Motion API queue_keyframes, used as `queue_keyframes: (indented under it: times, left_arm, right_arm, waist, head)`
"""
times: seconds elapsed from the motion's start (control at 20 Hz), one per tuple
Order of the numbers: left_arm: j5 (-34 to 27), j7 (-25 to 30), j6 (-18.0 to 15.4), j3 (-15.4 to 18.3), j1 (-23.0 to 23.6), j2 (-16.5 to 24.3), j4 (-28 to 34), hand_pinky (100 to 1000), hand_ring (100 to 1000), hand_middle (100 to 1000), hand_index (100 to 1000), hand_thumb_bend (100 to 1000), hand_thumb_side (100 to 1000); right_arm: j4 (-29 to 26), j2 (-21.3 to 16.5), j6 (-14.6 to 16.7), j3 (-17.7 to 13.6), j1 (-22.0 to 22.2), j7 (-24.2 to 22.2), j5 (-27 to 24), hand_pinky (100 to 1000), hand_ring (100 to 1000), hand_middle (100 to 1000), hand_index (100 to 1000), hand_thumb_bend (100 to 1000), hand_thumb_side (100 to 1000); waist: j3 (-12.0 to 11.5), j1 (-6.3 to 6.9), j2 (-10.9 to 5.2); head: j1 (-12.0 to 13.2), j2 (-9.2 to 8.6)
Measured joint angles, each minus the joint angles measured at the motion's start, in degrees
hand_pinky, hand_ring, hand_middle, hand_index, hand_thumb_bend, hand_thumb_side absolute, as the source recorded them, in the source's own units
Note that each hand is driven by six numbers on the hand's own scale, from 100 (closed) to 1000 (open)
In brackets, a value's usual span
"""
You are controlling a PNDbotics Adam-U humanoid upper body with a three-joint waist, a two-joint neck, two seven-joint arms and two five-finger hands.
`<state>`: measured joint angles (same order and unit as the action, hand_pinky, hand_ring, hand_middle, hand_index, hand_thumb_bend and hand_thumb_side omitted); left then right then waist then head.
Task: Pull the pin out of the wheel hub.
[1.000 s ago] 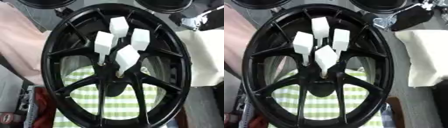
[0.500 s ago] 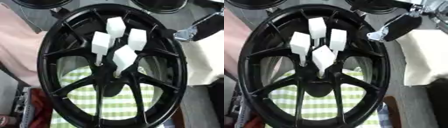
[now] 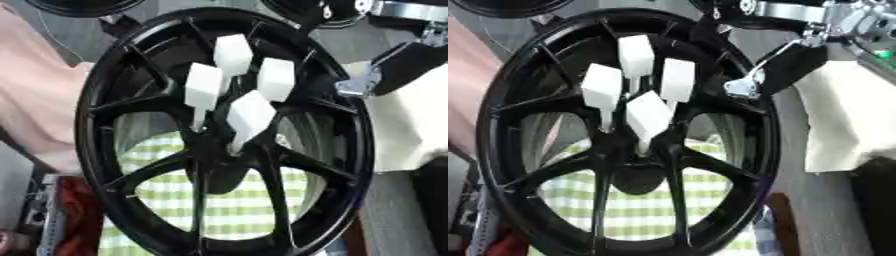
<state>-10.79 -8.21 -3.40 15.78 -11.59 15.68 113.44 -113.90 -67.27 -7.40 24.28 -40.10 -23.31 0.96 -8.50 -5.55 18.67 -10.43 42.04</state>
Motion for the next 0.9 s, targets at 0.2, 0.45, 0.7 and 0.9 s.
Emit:
queue_keyframes:
  times: [0.2,0.45,0.7,0.9]
  left_arm:
    - [0.0,0.16,0.14,-0.02,0.01,0.0,0.0,849,698,730,854,121,873]
    - [0.0,0.24,0.22,-0.02,0.03,0.0,0.0,849,699,730,855,121,876]
    - [0.0,0.26,0.24,-0.02,0.03,0.0,0.0,850,700,730,855,121,878]
    - [0.01,0.32,0.32,-0.02,0.03,0.0,0.0,851,700,731,855,121,880]
  right_arm:
    - [0.0,1.23,-4.14,3.0,-2.98,-0.44,0.52,885,853,770,822,365,392]
    - [-0.01,2.9,-8.5,5.94,-5.37,-2.35,1.19,888,859,776,846,434,375]
    - [-0.01,3.89,-11.13,6.95,-6.19,-3.52,1.04,891,871,789,871,470,388]
    - [-0.01,4.08,-13.09,7.17,-6.57,-2.78,0.85,888,868,787,869,470,392]
  waist:
    - [0.22,-0.28,0.01]
    - [0.3,-0.7,0.08]
    - [0.44,-1.04,0.45]
    - [0.48,-1.38,0.67]
  head:
    - [0.71,0.16]
    - [1.22,0.2]
    - [1.65,0.53]
    - [1.86,0.69]
